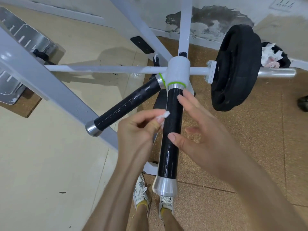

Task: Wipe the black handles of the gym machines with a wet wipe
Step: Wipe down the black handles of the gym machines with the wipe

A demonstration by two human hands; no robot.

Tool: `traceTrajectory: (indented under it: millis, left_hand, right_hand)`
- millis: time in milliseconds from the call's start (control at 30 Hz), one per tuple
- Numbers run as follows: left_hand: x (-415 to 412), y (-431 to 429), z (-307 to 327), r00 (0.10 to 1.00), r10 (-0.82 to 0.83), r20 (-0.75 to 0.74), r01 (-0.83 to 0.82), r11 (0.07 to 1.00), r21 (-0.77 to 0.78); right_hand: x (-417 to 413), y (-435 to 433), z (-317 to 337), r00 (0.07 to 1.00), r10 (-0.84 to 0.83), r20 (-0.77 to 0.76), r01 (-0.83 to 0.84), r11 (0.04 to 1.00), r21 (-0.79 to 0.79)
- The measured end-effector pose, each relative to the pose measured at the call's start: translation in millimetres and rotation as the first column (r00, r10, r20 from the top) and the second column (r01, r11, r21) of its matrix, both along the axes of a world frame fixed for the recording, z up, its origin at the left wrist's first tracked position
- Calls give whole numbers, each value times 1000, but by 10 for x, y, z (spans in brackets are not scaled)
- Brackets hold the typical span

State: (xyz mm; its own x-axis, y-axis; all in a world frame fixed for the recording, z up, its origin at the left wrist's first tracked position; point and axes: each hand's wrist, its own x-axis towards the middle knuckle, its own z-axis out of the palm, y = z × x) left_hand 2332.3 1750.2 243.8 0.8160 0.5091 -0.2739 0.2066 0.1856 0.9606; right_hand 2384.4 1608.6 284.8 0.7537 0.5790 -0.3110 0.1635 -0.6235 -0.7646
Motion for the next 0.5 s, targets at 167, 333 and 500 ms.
traceTrajectory:
  millis: [167, 333, 500]
  left_hand:
    - [182, -12, -35, 998, 49, 27, -49, 999, 1]
    - [-189, -74, 7, 1000, 2, -22, -3, 1000, -14]
    - [5, -78, -59, 995, 101, -12, -101, 993, -64]
  right_hand:
    - [-62, 33, 34, 995, -92, -40, 94, 993, 71]
    - [-210, 45, -3, 988, -154, 6, 153, 986, 73]
    - [-258, 47, -39, 975, -218, -41, 222, 964, 145]
